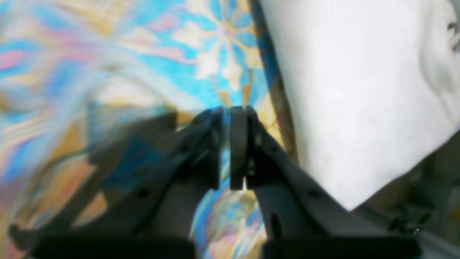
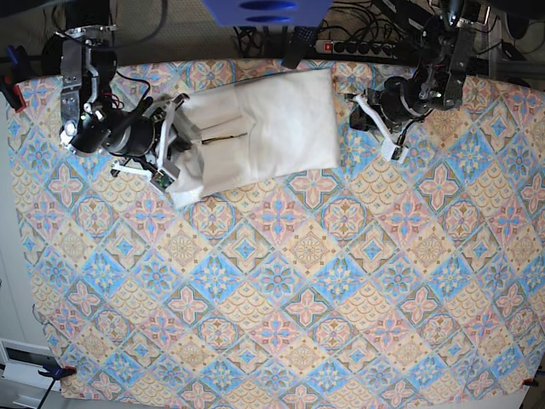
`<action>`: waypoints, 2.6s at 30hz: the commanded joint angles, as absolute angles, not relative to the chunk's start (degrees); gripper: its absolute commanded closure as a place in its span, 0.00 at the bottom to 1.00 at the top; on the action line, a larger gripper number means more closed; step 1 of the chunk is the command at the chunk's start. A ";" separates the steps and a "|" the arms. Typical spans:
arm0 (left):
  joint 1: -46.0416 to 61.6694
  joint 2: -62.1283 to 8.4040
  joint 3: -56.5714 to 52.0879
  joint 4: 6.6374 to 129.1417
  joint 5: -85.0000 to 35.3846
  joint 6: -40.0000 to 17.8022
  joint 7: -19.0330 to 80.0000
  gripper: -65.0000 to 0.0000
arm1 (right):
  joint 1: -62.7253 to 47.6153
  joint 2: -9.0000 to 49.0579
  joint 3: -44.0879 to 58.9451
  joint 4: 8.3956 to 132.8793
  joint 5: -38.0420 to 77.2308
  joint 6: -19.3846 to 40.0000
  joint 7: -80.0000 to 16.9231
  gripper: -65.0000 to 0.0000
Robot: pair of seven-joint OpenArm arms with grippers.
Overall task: Fold the T-shirt properly
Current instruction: 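Grasp the shortened bundle with both grippers and fold it in half, then press and tuck the folded bundle with both grippers, then release left gripper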
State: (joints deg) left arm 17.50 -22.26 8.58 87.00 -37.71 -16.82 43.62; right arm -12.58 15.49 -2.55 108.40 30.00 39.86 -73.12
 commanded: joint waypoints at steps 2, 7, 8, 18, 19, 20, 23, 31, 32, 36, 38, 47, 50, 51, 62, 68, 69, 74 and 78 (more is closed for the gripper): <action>14.99 -20.70 9.36 84.70 -37.93 -16.92 43.38 0.97 | -11.74 14.99 -4.70 109.49 30.81 40.00 -71.69 1.00; 11.56 -14.90 9.45 81.71 -32.04 -16.84 43.38 0.96 | -9.89 14.55 -10.15 109.93 30.81 40.00 -71.52 1.00; 11.30 -13.58 9.45 81.63 -29.85 -16.84 43.38 0.96 | -9.45 14.46 -11.38 110.11 30.73 40.00 -71.52 1.00; 6.37 -4.70 9.71 72.75 -19.30 -16.84 40.04 0.96 | -4.53 12.97 -19.82 109.85 30.46 40.00 -71.43 0.99; 6.29 -4.62 9.71 72.13 -19.30 -16.84 39.43 0.96 | -3.91 12.88 -20.97 109.76 30.11 40.00 -71.34 0.99; 6.29 -4.35 9.71 71.78 -19.30 -16.84 39.25 0.96 | -3.38 12.88 -22.02 109.76 29.23 40.00 -71.25 0.99; 6.20 -4.00 9.71 71.43 -19.03 -16.84 39.08 0.96 | -1.36 11.38 -25.19 108.26 25.54 40.00 -71.16 0.97; 6.81 -4.35 9.54 71.69 -19.38 -16.84 39.08 0.97 | 1.54 8.22 -26.59 103.78 20.53 40.00 -68.70 0.65; 7.43 -4.44 9.45 71.78 -19.47 -16.84 39.08 0.97 | 2.15 8.13 -26.51 103.96 20.62 40.00 -68.70 0.64; 9.89 -6.37 9.36 76.53 -19.56 -16.84 39.08 0.97 | 2.51 8.13 -24.75 105.45 20.79 40.00 -68.70 0.64; 12.00 -8.13 9.36 81.45 -19.56 -16.84 39.34 0.97 | 2.24 8.13 -21.32 108.35 21.23 40.00 -68.70 0.64; 21.05 -11.91 3.38 95.25 -19.56 -16.92 39.34 0.96 | 0.13 10.42 -4.97 109.32 27.38 40.00 -68.70 0.64; 23.43 -11.91 3.30 98.24 -19.56 -16.92 39.34 0.96 | -1.27 12.00 -6.11 107.65 23.60 40.00 -68.62 0.67; 23.87 -11.91 3.21 98.68 -19.56 -16.92 39.34 0.96 | -1.54 12.09 -7.16 106.86 21.76 40.00 -68.35 0.69; 26.42 -11.91 3.21 102.11 -21.32 -16.92 39.34 0.96 | -6.29 12.18 -27.47 104.75 12.18 40.00 -64.92 0.84; 30.73 -12.00 3.56 106.77 -21.76 -16.92 39.34 0.96 | -5.32 12.70 -32.66 108.09 12.26 40.00 -64.75 0.85; 31.34 -12.00 3.56 107.03 -21.76 -17.01 39.34 0.96 | -4.35 12.70 -32.75 108.35 12.35 40.00 -64.75 0.85; 34.51 -15.52 7.87 110.11 -21.85 -17.10 39.34 0.96 | -1.01 12.70 -32.40 107.74 12.09 40.00 -64.57 0.85; 35.91 -18.07 14.20 113.01 -21.85 -17.01 39.34 0.96 | 3.21 12.70 -30.64 106.77 12.00 40.00 -63.16 0.86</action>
State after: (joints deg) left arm 35.55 -18.11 14.06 112.12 -21.41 -16.91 40.18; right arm 1.83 12.36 -31.55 106.28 12.27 40.56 -63.77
